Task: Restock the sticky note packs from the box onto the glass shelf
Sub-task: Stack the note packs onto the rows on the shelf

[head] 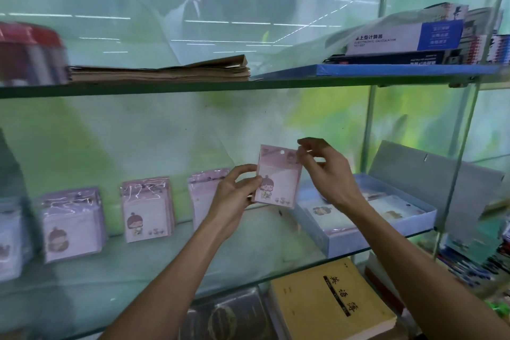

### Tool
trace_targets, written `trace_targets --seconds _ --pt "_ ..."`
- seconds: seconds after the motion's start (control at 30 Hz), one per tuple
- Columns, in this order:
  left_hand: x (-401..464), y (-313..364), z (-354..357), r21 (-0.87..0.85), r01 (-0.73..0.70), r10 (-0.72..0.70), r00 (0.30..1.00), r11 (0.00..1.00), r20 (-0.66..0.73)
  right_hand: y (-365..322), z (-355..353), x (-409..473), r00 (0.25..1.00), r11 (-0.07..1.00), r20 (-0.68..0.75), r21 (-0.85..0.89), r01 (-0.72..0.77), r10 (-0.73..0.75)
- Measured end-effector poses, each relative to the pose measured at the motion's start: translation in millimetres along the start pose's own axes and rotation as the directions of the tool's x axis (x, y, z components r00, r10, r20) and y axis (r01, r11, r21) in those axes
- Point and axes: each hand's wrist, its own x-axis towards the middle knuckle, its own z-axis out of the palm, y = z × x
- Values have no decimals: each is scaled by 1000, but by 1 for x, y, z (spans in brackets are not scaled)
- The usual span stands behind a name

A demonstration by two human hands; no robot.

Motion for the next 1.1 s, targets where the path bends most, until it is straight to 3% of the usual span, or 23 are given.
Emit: trace_targets --seconds 0.13,0.3,0.47,0.6,0.77,0.93,1.1 --pt "-17 7 -27 72 -39 43 997 997 -58 -21 30 7 984 996 162 -50 79 -70" --pt "-46 23 -80 186 -96 123 983 978 -137 -48 83 -1 968 996 235 -5 93 -89" --pt "-72 39 -149 363 -155 289 892 919 -349 -83 142 -11 946 995 306 42 95 -103" --pt "-92 54 -195 435 -178 373 828 883 -418 -107 187 -16 915 995 393 15 100 -98" --pt "-106 70 -226 419 -174 370 814 891 -447 -118 225 -22 883 976 444 -66 206 -156" --pt "-114 74 -234 426 -177 369 825 887 -428 -116 237 -24 890 926 413 -226 303 -190" --pt "-113 72 -230 426 -178 364 837 887 -408 -112 238 -20 890 896 397 -275 349 -225"
